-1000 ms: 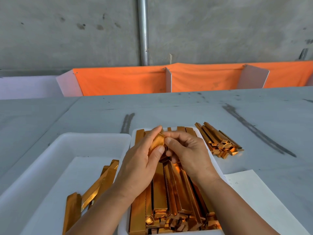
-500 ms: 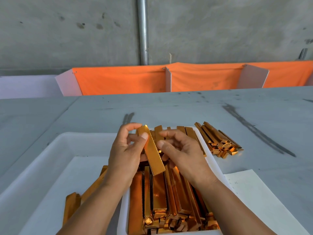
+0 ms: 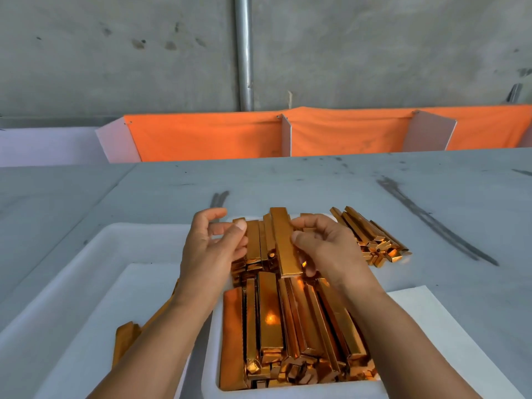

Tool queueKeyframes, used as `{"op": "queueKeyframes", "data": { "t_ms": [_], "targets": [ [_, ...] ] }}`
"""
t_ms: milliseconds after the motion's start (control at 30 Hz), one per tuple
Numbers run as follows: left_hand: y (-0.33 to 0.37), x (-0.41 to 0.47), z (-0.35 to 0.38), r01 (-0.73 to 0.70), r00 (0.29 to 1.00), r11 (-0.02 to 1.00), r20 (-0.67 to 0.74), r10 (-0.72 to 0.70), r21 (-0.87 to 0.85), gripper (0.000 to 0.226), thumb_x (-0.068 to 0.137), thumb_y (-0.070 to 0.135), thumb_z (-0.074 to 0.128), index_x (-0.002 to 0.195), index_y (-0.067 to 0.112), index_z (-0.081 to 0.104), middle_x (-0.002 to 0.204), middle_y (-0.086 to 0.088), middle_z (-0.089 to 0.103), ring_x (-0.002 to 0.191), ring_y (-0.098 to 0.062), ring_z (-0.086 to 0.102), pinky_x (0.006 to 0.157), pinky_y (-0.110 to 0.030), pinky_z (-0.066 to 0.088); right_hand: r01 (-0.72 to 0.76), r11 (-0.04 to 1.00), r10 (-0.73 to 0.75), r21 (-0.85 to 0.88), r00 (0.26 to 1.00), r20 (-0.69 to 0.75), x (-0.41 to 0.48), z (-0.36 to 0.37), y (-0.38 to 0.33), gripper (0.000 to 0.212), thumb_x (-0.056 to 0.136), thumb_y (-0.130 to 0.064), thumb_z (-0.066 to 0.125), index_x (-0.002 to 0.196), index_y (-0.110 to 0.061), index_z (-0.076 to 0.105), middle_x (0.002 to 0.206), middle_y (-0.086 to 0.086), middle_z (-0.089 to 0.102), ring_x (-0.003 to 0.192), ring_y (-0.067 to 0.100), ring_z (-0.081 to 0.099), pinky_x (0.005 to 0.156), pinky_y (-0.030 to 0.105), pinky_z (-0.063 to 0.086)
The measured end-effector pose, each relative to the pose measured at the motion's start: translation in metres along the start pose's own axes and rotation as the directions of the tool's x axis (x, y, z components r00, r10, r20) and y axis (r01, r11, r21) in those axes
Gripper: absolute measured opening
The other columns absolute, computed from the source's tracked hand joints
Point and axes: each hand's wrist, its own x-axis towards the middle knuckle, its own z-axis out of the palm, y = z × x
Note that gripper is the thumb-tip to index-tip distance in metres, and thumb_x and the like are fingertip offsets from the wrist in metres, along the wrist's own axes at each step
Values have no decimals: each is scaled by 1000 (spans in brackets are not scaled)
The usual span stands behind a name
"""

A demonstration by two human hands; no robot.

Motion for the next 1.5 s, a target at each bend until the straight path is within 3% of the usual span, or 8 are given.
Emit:
{"op": "queueKeyframes", "data": {
  "t_ms": [233, 467, 633, 800, 967, 1100, 1333, 1500],
  "targets": [
    [18, 1, -5, -23, 994, 1000, -106, 21, -17, 30, 90, 15, 66, 118, 19, 55, 94, -1, 64, 77, -12, 71, 72, -27, 59, -133, 922, 154, -363, 988, 30, -2, -24, -16, 20, 96, -13, 55, 97, -33, 56, 57, -9, 67, 47, 4, 61, 43, 16, 43],
    [44, -4, -14, -105, 984, 994, -141, 107, 21, 24, 91, 17, 65, 112, 26, 56, 86, 7, 64, 72, -9, 70, 66, -21, 58, -174, 681, 349, -711, 931, 107, -16, -49, -23, 31, 96, -8, 50, 114, -33, 49, 99, 8, 67, 76, 17, 63, 56, 23, 48],
    [53, -4, -37, -20, 994, 946, -93, 53, 323, 29, 90, 27, 66, 115, 32, 52, 95, 7, 64, 78, -11, 69, 76, -32, 58, -201, 614, 426, -764, 899, 106, -23, -50, -15, 33, 96, -1, 49, 114, -29, 47, 93, 9, 59, 70, 17, 56, 41, 15, 38],
    [46, -1, -87, 171, 952, 467, -23, -305, 868, 55, 88, 48, 62, 135, 28, 40, 131, -2, 52, 107, -26, 59, 87, -39, 51, -194, 565, 448, -802, 889, 100, -24, -47, -11, 32, 97, 1, 50, 110, -28, 49, 90, 6, 57, 70, 15, 55, 38, 13, 38],
    [34, -9, -119, 170, 745, -43, -157, -648, 985, 91, 80, 71, 56, 148, 19, 26, 150, -5, 38, 125, -25, 49, 67, -25, 47, -180, 528, 446, -830, 891, 90, -24, -47, -10, 33, 96, 2, 49, 110, -28, 52, 91, 5, 59, 75, 16, 58, 45, 16, 44],
    [14, -13, -128, 383, 560, 55, -184, -808, 922, 85, 71, 60, 76, 134, 15, 42, 128, -13, 52, 94, -29, 65, 74, -40, 60, -206, 552, 454, -808, 887, 84, -21, -43, -7, 29, 97, 0, 47, 103, -28, 56, 92, 7, 61, 74, 16, 57, 47, 16, 47],
    [-4, -8, -119, 370, 660, 230, -81, -747, 900, 58, 74, 25, 84, 118, 19, 47, 94, -10, 68, 74, -20, 73, 65, -32, 61, -189, 545, 435, -817, 897, 83, -21, -43, -5, 26, 97, -5, 50, 106, -27, 60, 92, -1, 59, 82, 18, 65, 57, 20, 57],
    [-12, -6, -113, 326, 736, 332, -18, -676, 885, 49, 80, 41, 76, 118, 25, 50, 87, -6, 71, 72, -16, 72, 62, -28, 60, -197, 556, 443, -807, 892, 88, -21, -40, -6, 27, 99, -4, 49, 103, -28, 59, 92, 0, 55, 93, 25, 64, 53, 19, 52]
  ]
}}
